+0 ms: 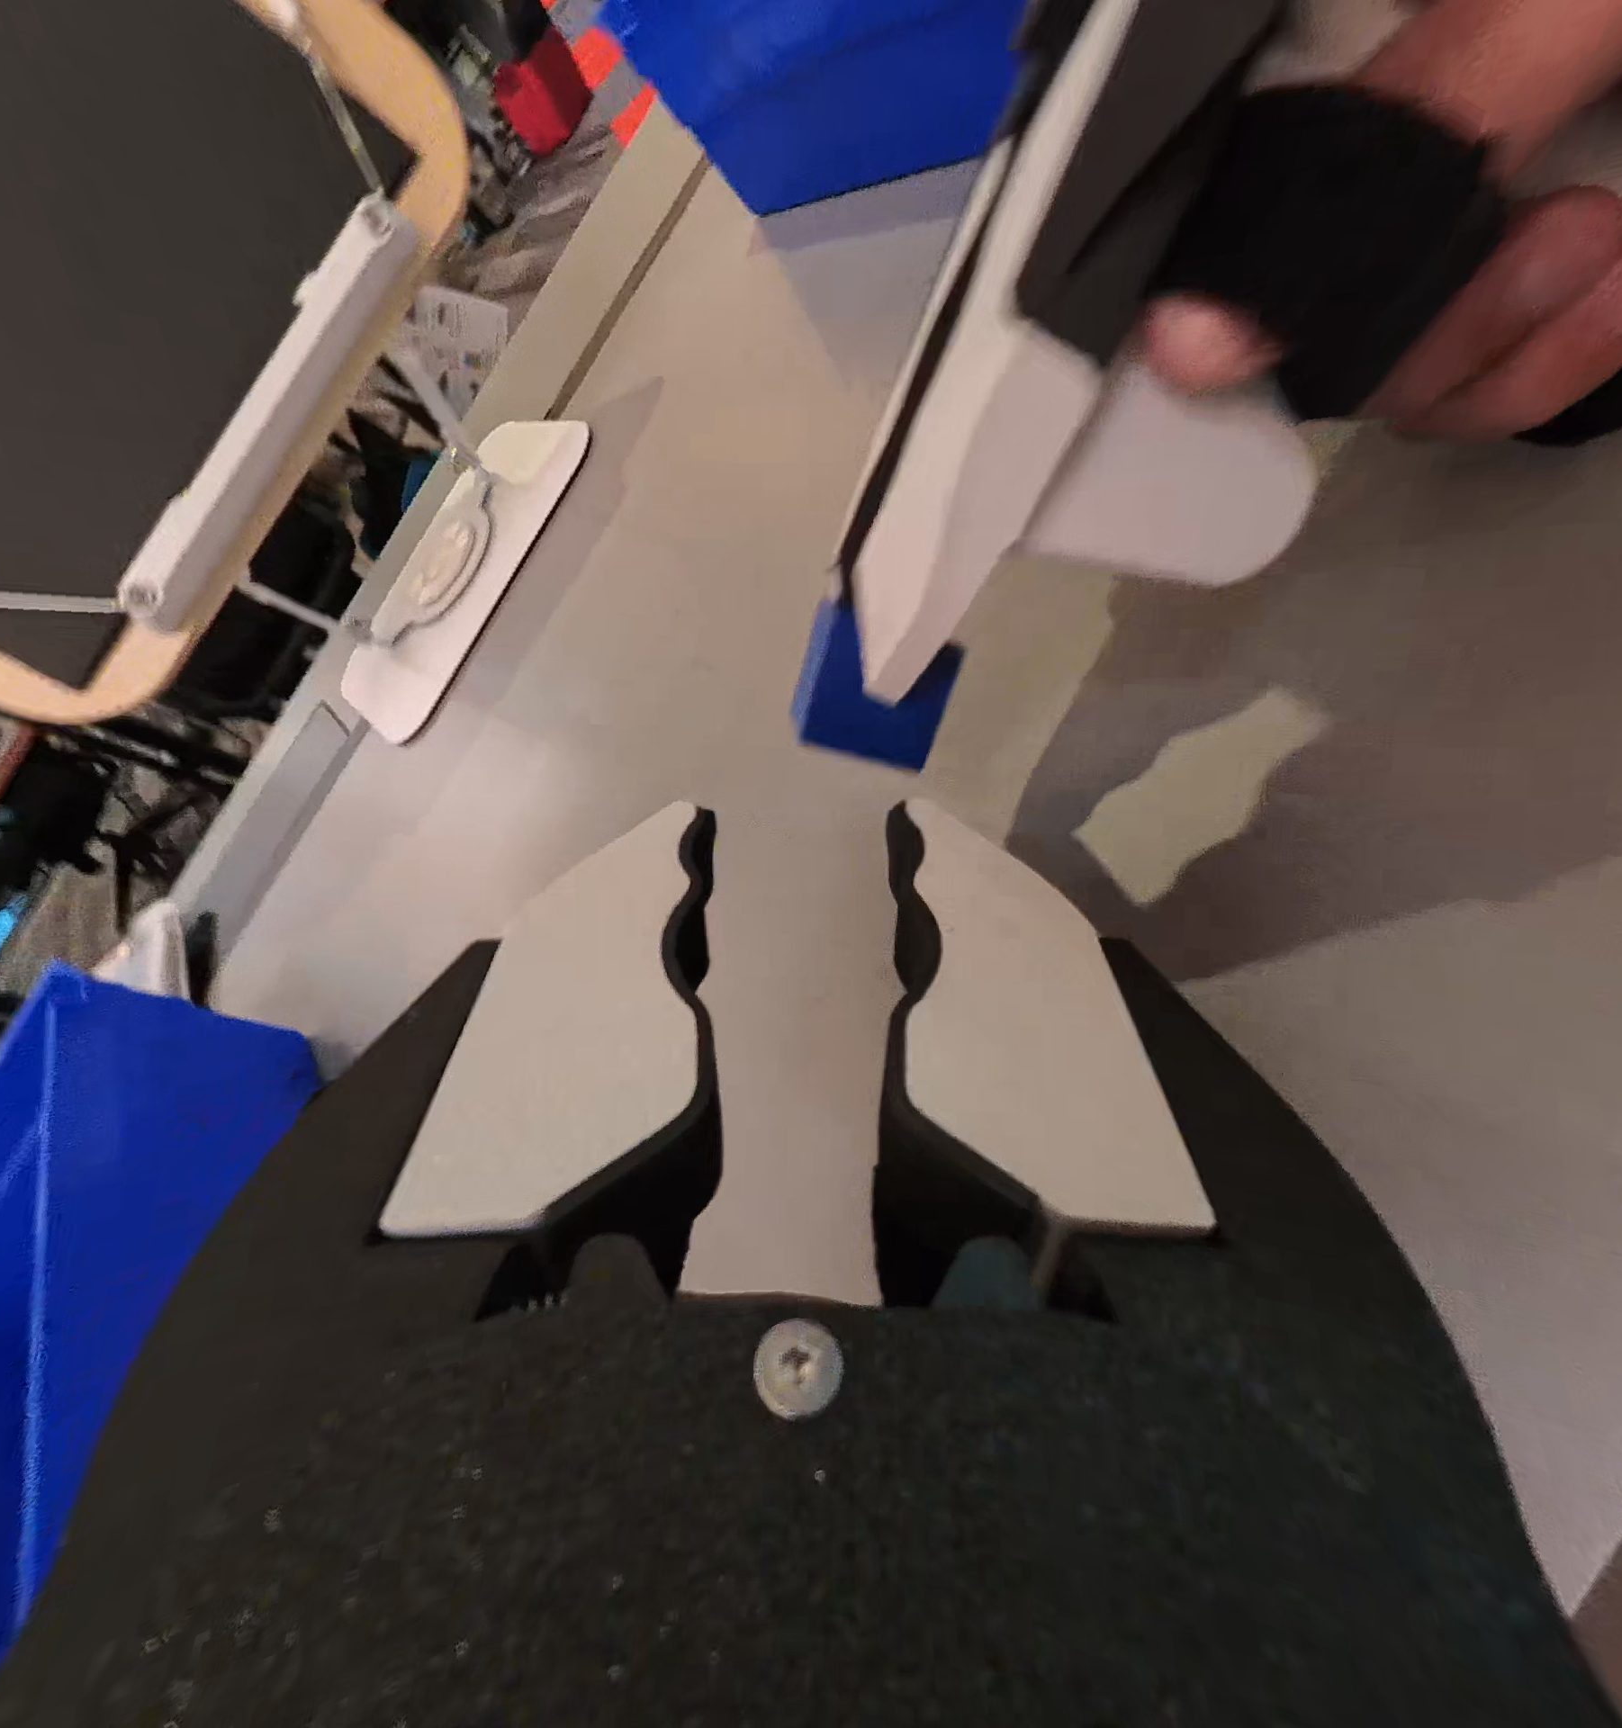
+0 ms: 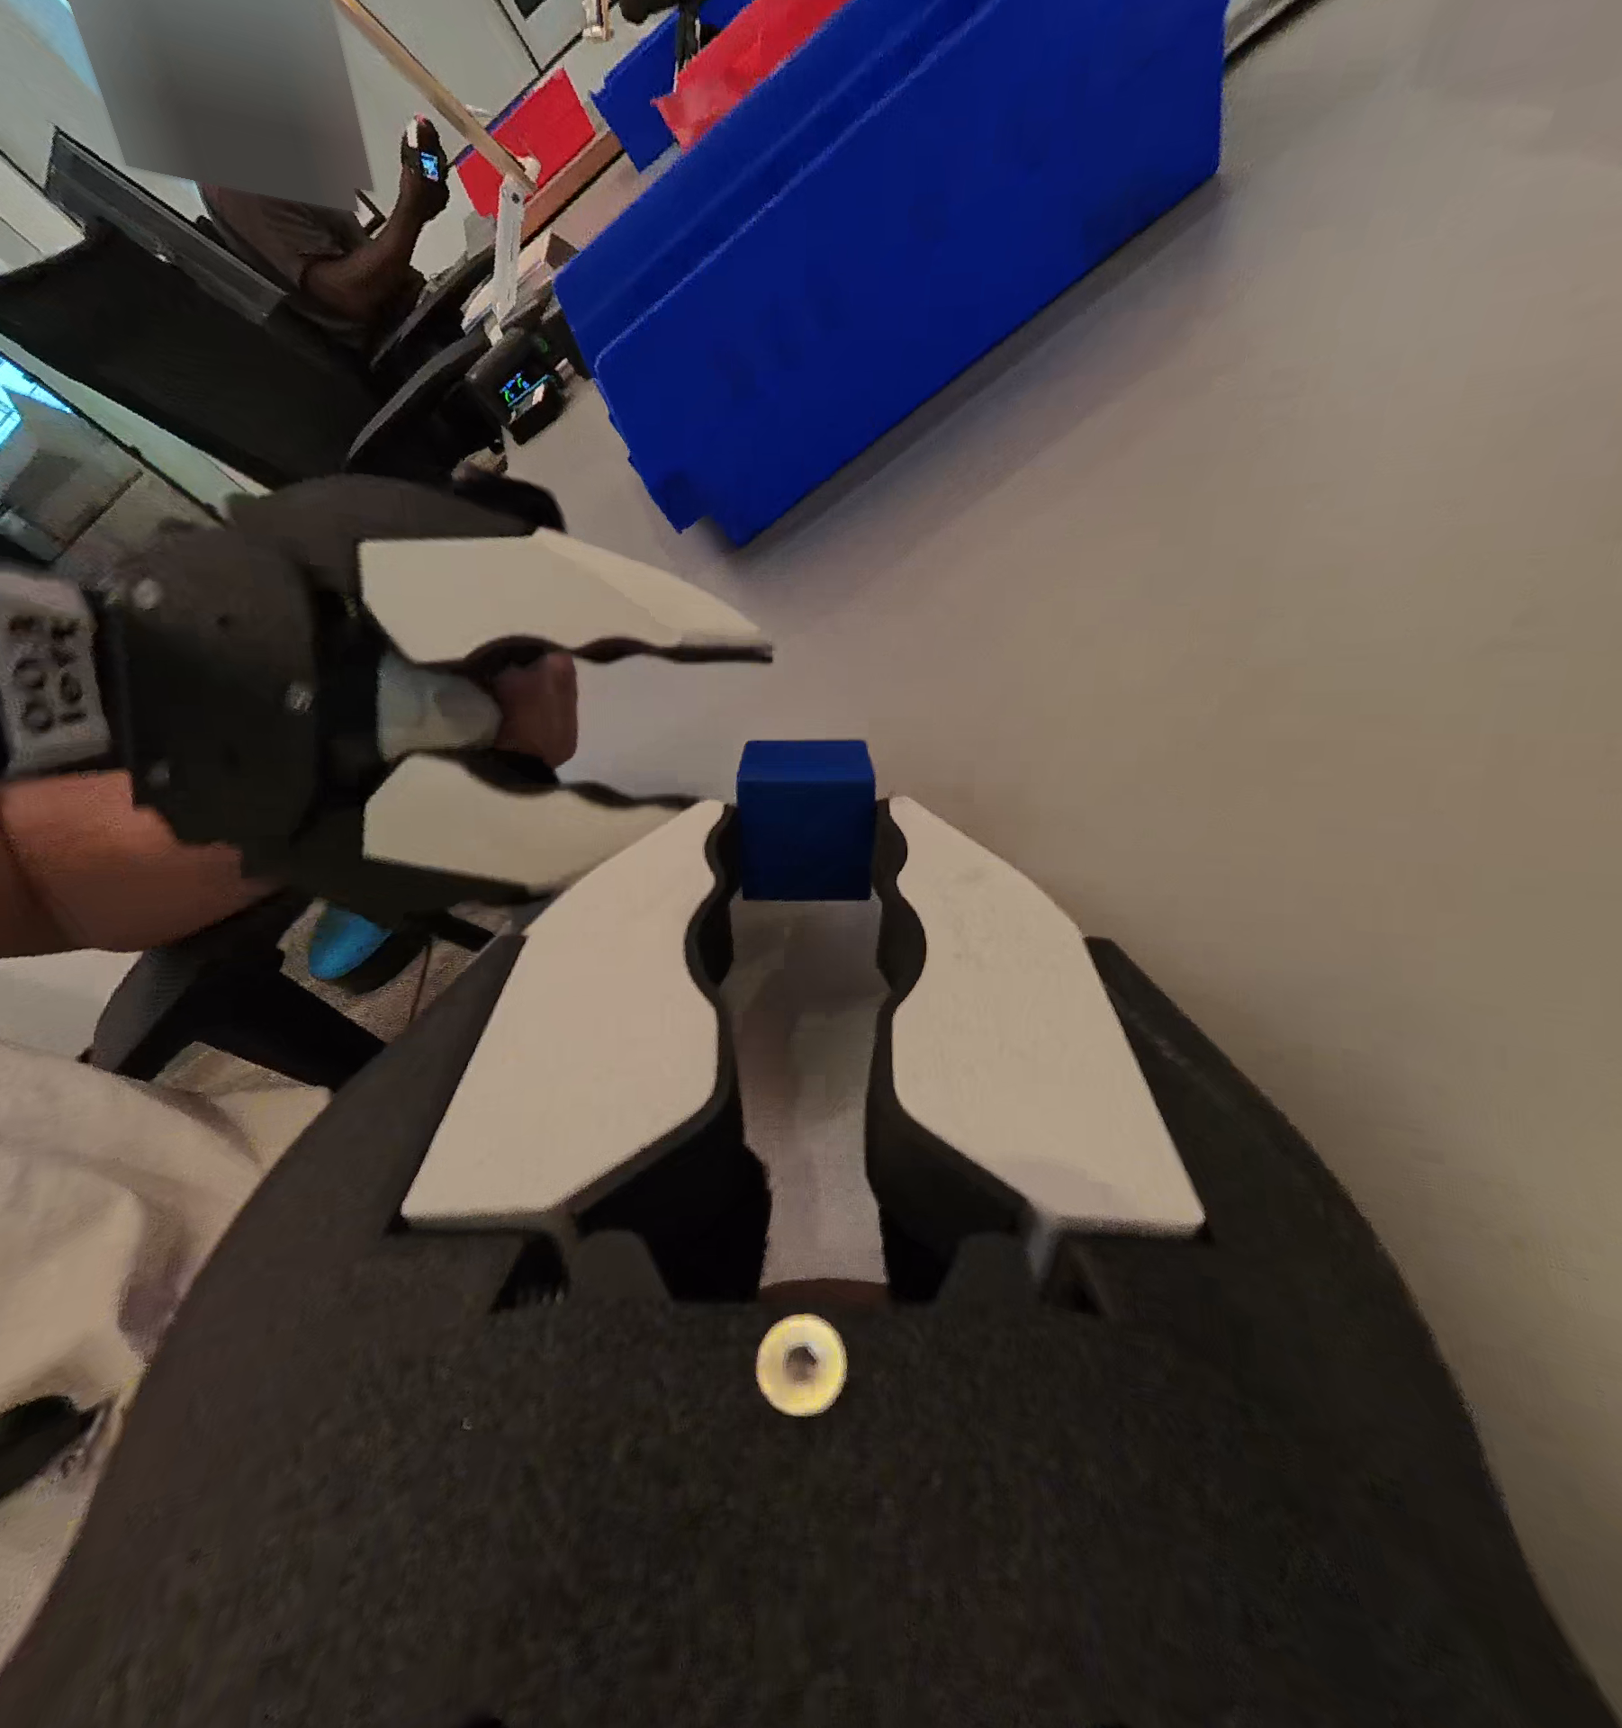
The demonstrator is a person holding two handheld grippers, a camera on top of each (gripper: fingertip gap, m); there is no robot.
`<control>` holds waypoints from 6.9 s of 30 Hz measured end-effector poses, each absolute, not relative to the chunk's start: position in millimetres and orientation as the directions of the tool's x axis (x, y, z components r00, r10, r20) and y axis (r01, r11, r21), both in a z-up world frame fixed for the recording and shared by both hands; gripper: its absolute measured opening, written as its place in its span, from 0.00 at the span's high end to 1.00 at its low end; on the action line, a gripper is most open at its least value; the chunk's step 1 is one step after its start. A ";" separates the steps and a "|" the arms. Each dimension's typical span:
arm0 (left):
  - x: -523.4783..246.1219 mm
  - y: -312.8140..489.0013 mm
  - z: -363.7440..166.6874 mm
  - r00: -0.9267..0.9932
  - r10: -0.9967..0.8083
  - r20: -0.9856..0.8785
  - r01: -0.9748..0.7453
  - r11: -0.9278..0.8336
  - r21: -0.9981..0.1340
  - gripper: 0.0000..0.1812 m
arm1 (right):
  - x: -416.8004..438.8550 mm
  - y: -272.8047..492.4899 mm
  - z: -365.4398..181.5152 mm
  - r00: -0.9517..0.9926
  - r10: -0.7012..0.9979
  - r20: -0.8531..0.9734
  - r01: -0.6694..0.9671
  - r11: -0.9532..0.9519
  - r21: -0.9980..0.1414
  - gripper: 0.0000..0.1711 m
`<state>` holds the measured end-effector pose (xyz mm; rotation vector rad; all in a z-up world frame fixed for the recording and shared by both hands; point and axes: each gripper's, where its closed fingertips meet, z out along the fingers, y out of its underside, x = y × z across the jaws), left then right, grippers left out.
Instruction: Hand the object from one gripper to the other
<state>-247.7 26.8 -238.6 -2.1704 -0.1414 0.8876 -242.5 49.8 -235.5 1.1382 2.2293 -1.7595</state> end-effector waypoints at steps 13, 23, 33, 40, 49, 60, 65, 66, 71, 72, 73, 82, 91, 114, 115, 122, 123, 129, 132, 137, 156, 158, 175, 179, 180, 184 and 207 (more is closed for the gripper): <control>-218.0 37.6 -194.3 0.813 0.047 0.580 0.582 -0.087 -0.809 0.72 | -228.5 55.9 -194.1 -0.768 0.121 -0.628 0.620 -0.100 -0.778 0.85; -208.2 46.0 -198.5 0.840 0.037 0.541 0.541 -0.131 -0.831 0.77 | -215.1 35.8 -190.2 -0.781 0.077 -0.620 0.615 -0.081 -0.785 0.84; -221.8 34.7 -207.7 0.933 0.180 0.311 0.348 -0.228 -0.909 0.85 | -229.5 46.5 -194.8 -0.748 0.150 -0.647 0.633 -0.132 -0.763 0.76; -264.9 6.7 -237.9 0.773 0.347 -0.531 -0.163 -0.700 -0.695 0.85 | -253.5 51.2 -220.4 -0.702 0.485 -0.522 0.556 -0.085 -0.827 0.70; -256.6 22.4 -237.0 0.505 0.141 -0.852 -0.363 -0.860 -0.358 0.85 | -244.1 21.2 -233.5 -0.709 0.578 -0.405 0.513 0.028 -0.858 0.76; -241.8 26.5 -245.2 0.761 0.283 -0.584 -0.232 -0.722 -0.652 0.86 | -242.6 32.2 -241.7 -0.762 0.595 -0.256 0.441 0.187 -0.878 0.84; -242.3 24.1 -237.4 0.898 0.368 -0.242 -0.004 -0.543 -0.840 0.83 | -250.9 49.7 -236.7 -0.789 0.613 0.046 0.228 0.361 -0.904 0.84; -241.1 25.0 -235.6 0.917 0.369 -0.150 0.060 -0.499 -0.864 0.82 | -251.7 51.9 -236.2 -0.787 0.602 0.134 0.165 0.416 -0.894 0.84; -229.3 32.9 -218.7 0.905 0.257 0.339 0.402 -0.255 -0.880 0.82 | -246.6 52.0 -241.2 -0.675 0.379 0.633 -0.193 0.738 -0.647 0.84; -228.0 33.2 -217.6 0.886 0.232 0.401 0.451 -0.229 -0.863 0.81 | -244.5 49.1 -238.7 -0.642 0.349 0.682 -0.234 0.758 -0.608 0.84; -227.1 33.4 -217.5 0.873 0.214 0.438 0.480 -0.216 -0.850 0.82 | -241.7 45.4 -235.8 -0.620 0.331 0.711 -0.263 0.767 -0.586 0.84; -220.9 39.7 -234.3 0.907 0.260 0.331 0.405 -0.328 -0.853 0.85 | -231.2 30.4 -231.5 -0.550 0.266 0.792 -0.345 0.791 -0.506 0.84; -222.7 38.9 -239.9 0.920 0.298 0.253 0.358 -0.381 -0.852 0.85 | -231.4 35.8 -240.6 -0.606 0.329 0.724 -0.277 0.766 -0.580 0.80; -172.8 34.6 -161.6 0.951 -0.190 0.246 0.246 -0.021 -0.969 0.85 | -185.7 34.3 -161.1 -0.644 -0.270 -0.715 0.756 -0.088 -0.648 0.72; -172.6 34.3 -159.4 0.940 -0.204 0.274 0.278 -0.009 -0.961 0.85 | -181.3 31.8 -158.3 -0.687 -0.261 -0.678 0.717 -0.089 -0.692 0.72; -179.4 33.3 -154.6 0.858 -0.264 0.441 0.463 0.023 -0.886 0.85 | -183.2 25.6 -158.5 -0.821 -0.116 -0.559 0.571 -0.119 -0.813 0.73; -181.2 34.2 -157.4 0.868 -0.243 0.432 0.449 0.017 -0.893 0.85 | -186.5 25.2 -161.9 -0.826 -0.084 -0.557 0.564 -0.115 -0.818 0.76; -194.3 36.3 -170.7 0.902 -0.126 0.413 0.415 -0.011 -0.910 0.85 | -200.8 28.4 -174.2 -0.827 0.038 -0.561 0.555 -0.098 -0.826 0.83; -200.8 35.8 -178.5 0.904 -0.081 0.419 0.416 -0.050 -0.908 0.84 | -206.7 31.7 -181.0 -0.857 0.130 -0.499 0.496 -0.055 -0.867 0.85; -215.9 32.8 -185.4 0.876 -0.009 0.482 0.481 -0.051 -0.875 0.72 | -219.3 40.3 -201.0 -0.912 0.373 -0.173 0.251 0.170 -0.953 0.85; -218.8 35.2 -221.2 0.834 0.101 0.543 0.551 -0.218 -0.805 0.83 | -224.4 28.7 -216.7 -0.544 0.322 0.775 -0.303 0.786 -0.539 0.85; -216.5 34.0 -216.7 0.815 0.059 0.577 0.576 -0.204 -0.792 0.83 | -221.9 29.6 -212.7 -0.613 0.380 0.693 -0.280 0.715 -0.640 0.84; -191.1 30.6 -169.5 0.756 -0.258 0.601 0.604 -0.077 -0.793 0.83 | -202.0 23.0 -169.9 -0.712 -0.064 -0.699 0.698 -0.167 -0.696 0.71; -191.5 33.3 -171.2 0.749 -0.251 0.613 0.617 -0.076 -0.784 0.83 | -202.4 20.5 -171.7 -0.752 -0.007 -0.660 0.652 -0.163 -0.741 0.75; -191.7 33.8 -171.4 0.746 -0.247 0.618 0.621 -0.076 -0.780 0.83 | -203.8 20.9 -173.7 -0.761 0.017 -0.649 0.639 -0.156 -0.753 0.78; -196.2 37.1 -179.3 0.784 -0.171 0.597 0.593 -0.081 -0.801 0.83 | -208.6 25.3 -178.7 -0.773 0.067 -0.631 0.619 -0.138 -0.773 0.84; -232.4 -13.7 -190.6 0.836 0.168 0.523 0.534 -0.031 -0.845 0.80 | -288.1 350.0 -144.4 -0.318 0.947 -0.035 0.621 0.181 -0.762 0.84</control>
